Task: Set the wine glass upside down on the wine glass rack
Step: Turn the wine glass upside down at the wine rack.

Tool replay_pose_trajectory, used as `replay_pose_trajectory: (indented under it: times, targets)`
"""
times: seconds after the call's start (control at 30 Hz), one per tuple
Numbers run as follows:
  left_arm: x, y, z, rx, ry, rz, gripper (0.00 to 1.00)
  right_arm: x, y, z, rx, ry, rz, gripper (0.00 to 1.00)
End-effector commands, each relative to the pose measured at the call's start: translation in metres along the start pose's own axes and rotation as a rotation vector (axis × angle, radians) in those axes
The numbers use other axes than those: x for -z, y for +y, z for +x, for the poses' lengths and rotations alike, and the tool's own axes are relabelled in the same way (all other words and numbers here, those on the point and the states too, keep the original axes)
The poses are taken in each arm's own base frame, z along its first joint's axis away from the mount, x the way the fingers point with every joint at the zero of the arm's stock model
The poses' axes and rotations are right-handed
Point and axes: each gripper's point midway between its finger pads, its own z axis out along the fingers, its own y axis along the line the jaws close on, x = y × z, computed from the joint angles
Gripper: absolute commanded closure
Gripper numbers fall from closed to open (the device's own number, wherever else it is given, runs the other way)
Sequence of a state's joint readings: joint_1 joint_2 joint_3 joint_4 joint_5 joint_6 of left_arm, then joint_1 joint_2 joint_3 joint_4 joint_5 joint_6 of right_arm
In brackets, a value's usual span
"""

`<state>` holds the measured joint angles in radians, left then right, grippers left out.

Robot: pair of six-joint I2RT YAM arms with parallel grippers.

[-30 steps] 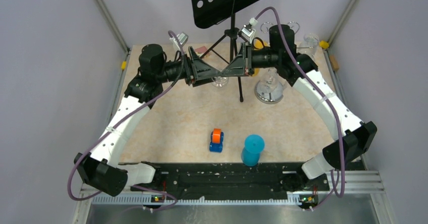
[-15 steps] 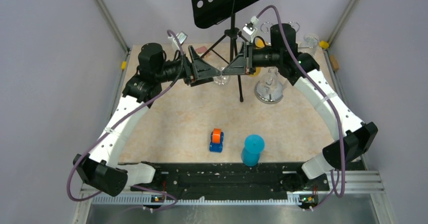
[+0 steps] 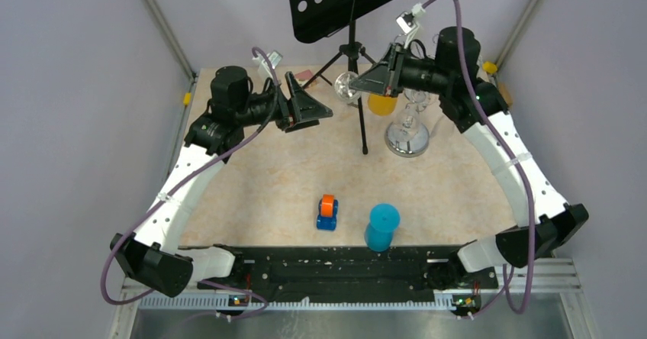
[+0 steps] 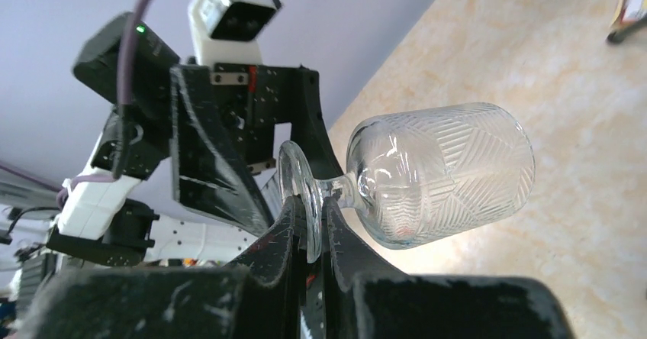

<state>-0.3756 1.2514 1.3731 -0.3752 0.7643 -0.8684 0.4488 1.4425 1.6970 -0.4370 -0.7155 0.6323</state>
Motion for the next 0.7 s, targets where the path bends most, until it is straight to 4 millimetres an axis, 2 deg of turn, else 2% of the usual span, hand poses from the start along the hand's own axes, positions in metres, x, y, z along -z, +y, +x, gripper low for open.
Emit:
replay_pose_trajectory:
  times: [0.0, 0.13, 0.27, 0.67]
  targets:
    - [0.012, -0.024, -0.009, -0.087, -0.053, 0.036, 0.14, 0.043, 0.069, -0.064, 0.214, -0.278, -0.091, 1.0]
    - [0.011, -0.022, -0.009, -0.086, -0.051, 0.034, 0.14, 0.058, 0.077, -0.083, 0.246, -0.37, -0.053, 1.0]
    - [0.011, -0.02, -0.01, -0.083, -0.051, 0.029, 0.14, 0.069, 0.076, -0.096, 0.259, -0.431, -0.003, 1.0]
    - [0.008, -0.014, -0.009, -0.065, -0.048, 0.015, 0.14, 0.078, 0.043, -0.125, 0.172, -0.484, 0.057, 1.0]
